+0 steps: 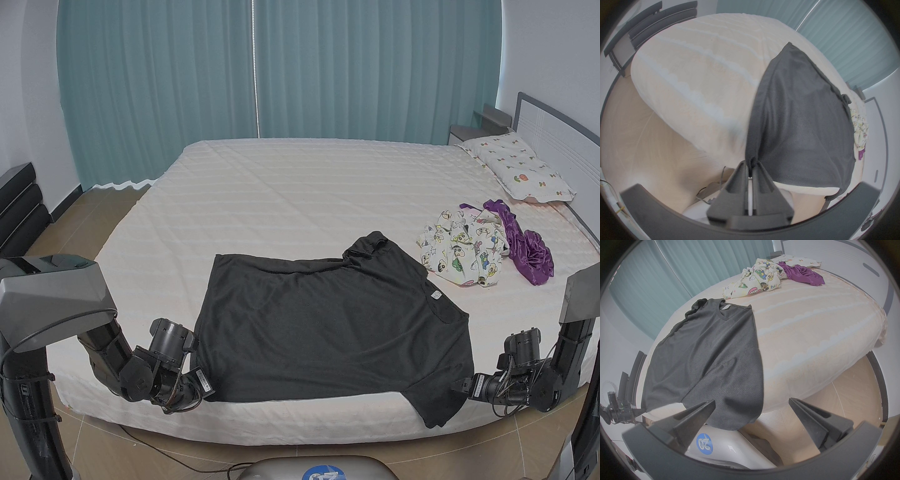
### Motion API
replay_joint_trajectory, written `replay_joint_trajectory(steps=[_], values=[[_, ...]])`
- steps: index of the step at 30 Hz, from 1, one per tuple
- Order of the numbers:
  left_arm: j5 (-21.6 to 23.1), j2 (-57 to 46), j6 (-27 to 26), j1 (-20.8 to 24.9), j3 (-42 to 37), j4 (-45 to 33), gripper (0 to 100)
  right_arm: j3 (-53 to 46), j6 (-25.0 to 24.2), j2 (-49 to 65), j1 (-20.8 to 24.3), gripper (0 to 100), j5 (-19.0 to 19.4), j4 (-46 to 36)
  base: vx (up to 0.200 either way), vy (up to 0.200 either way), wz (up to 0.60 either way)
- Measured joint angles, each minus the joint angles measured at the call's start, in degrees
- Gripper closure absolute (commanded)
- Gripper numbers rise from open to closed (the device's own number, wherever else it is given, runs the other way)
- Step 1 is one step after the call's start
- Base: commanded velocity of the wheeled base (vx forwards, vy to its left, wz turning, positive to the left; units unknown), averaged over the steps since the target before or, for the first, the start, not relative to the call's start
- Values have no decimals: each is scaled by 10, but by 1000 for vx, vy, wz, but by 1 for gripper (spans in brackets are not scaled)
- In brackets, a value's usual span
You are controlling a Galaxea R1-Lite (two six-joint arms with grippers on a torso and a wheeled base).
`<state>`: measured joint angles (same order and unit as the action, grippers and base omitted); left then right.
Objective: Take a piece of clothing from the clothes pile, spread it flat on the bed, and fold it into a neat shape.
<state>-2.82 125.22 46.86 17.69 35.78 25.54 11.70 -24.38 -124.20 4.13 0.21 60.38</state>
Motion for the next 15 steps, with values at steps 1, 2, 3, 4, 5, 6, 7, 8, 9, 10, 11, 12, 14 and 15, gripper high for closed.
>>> replay_joint_trajectory(steps=[1, 2, 3, 4, 5, 6, 7, 8, 9, 10, 11, 12, 14, 15], values=[[-2, 0, -4, 0, 0, -7, 100, 0, 0, 0, 0, 0, 0, 0, 0, 0, 0], [-6, -1, -10, 0, 0, -19, 100, 0, 0, 0, 0, 0, 0, 0, 0, 0, 0], [-11, -1, -17, 0, 0, -34, 100, 0, 0, 0, 0, 0, 0, 0, 0, 0, 0], [-15, -2, -21, 0, 0, -41, 100, 0, 0, 0, 0, 0, 0, 0, 0, 0, 0], [-20, -2, -25, 0, 0, -46, 100, 0, 0, 0, 0, 0, 0, 0, 0, 0, 0], [-22, -3, -26, -1, 1, -48, 100, 0, 0, 0, 0, 0, 0, 0, 0, 0, 0], [-22, -4, -27, -2, 2, -48, 100, 0, 0, 0, 0, 0, 0, 0, 0, 0, 0], [-22, -4, -27, -2, 2, -48, 100, 0, 0, -1, 0, 0, 0, 0, 0, 0, 0], [-22, -6, -27, -4, 2, -48, 100, 0, 0, -1, 0, 0, 0, 0, 0, 0, 0], [-20, -8, -27, -5, 2, -48, 0, 0, 0, -1, 0, 0, 0, 0, 0, 0, 0], [-20, -9, -26, -6, 2, -48, 0, 0, 0, -1, 0, 0, 0, 0, 0, 0, 0], [-19, -10, -26, -6, 2, -47, 0, 0, 0, -1, 0, 0, 0, 0, 0, 0, 0], [-17, -15, -25, -7, 0, -47, 0, 0, 0, 0, 0, 0, 0, 0, 0, 0, 0], [-16, -18, -24, -7, 0, -46, 0, 1, 0, 0, 0, 0, 0, 1, 0, 0, 0]])
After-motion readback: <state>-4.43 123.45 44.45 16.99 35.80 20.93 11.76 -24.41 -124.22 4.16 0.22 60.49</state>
